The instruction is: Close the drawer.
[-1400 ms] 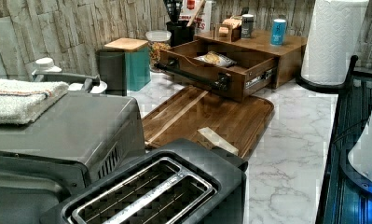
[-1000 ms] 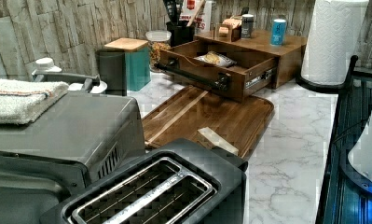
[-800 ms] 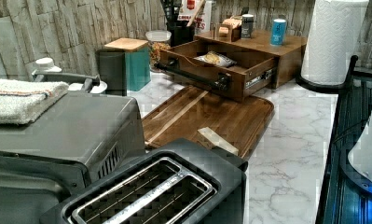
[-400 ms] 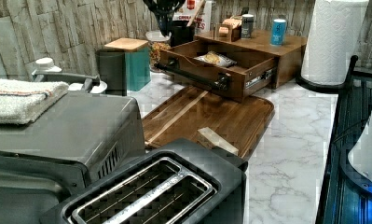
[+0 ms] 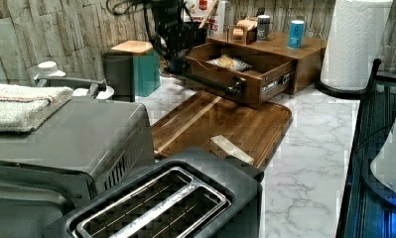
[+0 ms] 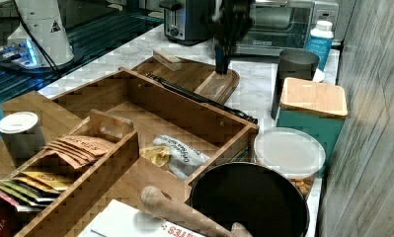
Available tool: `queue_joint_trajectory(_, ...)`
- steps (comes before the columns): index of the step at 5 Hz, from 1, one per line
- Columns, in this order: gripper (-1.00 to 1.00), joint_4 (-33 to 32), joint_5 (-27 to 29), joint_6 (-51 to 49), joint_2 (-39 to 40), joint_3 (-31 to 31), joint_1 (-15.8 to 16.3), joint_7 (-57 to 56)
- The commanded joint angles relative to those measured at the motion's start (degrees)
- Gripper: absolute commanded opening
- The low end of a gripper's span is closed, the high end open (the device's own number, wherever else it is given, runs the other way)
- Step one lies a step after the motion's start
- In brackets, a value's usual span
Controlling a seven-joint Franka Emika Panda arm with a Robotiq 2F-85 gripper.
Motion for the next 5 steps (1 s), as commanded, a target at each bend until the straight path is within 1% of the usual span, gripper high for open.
queue_joint_trajectory(1,-1.0,1.5,-7.8,5.5,-2.0,-0.4,4.3,-0.1)
queue_joint_trajectory(2,-1.0,2.6,-7.7,4.8,-0.4,-0.3,2.3,-3.3)
queue_joint_trajectory(3,-1.0,1.6,-3.3,7.1,0.7,-0.5,-0.8,-7.5)
queue_joint_trajectory(4,-1.0,0.1,-2.2,10.3,1.1,-1.0,-2.7,-8.1)
queue_joint_trajectory(5,-1.0,0.6,2.6,6.8,0.9,-0.4,-5.6,-13.1)
